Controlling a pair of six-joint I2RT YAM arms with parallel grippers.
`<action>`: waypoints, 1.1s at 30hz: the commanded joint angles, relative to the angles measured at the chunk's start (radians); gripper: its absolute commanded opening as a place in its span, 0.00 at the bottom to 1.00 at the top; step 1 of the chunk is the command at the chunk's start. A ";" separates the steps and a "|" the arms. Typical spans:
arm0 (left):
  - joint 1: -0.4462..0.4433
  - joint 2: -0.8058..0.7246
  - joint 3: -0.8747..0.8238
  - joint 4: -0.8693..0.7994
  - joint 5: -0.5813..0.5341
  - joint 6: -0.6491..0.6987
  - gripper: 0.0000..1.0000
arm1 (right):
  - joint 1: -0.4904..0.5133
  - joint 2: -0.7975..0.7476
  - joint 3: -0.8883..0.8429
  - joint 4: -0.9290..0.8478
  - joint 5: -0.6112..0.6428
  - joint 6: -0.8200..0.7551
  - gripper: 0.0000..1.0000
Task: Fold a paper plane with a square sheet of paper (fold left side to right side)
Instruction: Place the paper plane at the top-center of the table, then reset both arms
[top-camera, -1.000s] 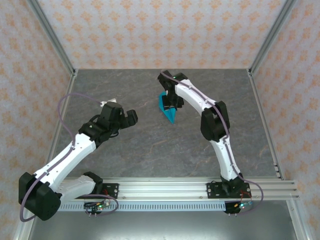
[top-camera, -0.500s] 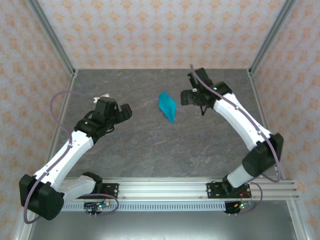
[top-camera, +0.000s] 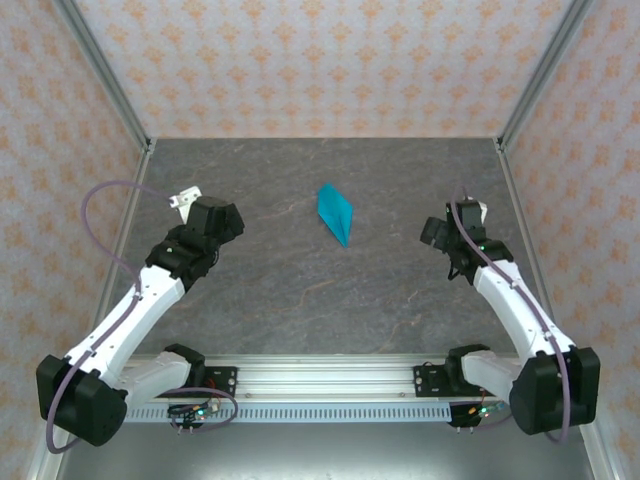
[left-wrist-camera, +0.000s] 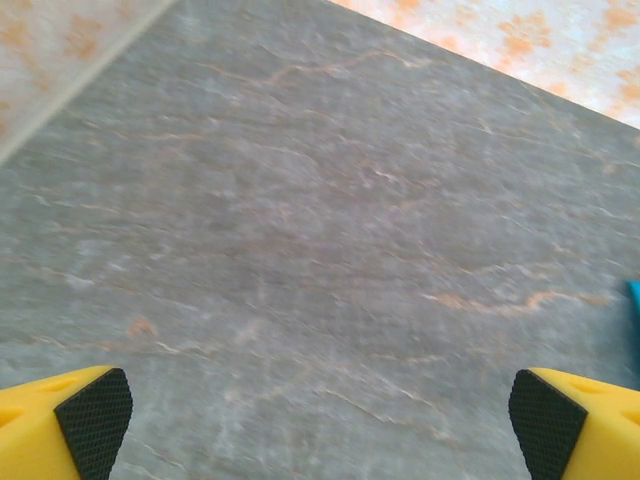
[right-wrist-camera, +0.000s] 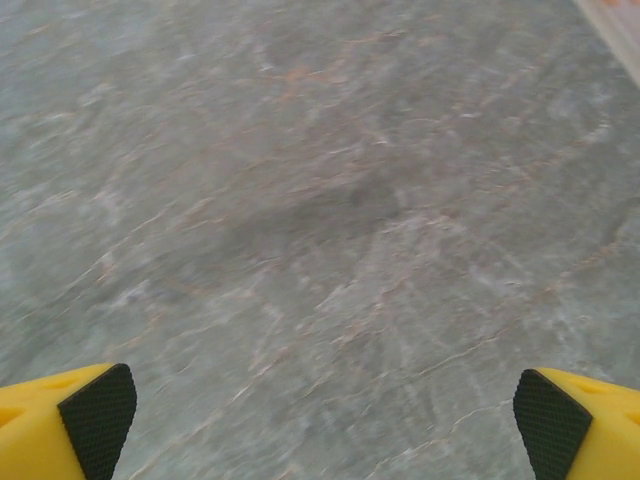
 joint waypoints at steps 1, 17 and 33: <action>0.008 -0.008 -0.041 0.074 -0.223 0.028 1.00 | -0.041 -0.004 -0.060 0.171 0.074 -0.001 1.00; 0.041 0.209 -0.191 0.345 -0.643 0.168 1.00 | -0.053 0.246 -0.285 0.866 0.066 -0.171 1.00; 0.170 0.307 -0.466 1.164 -0.062 0.556 1.00 | -0.116 0.430 -0.338 1.208 -0.103 -0.261 1.00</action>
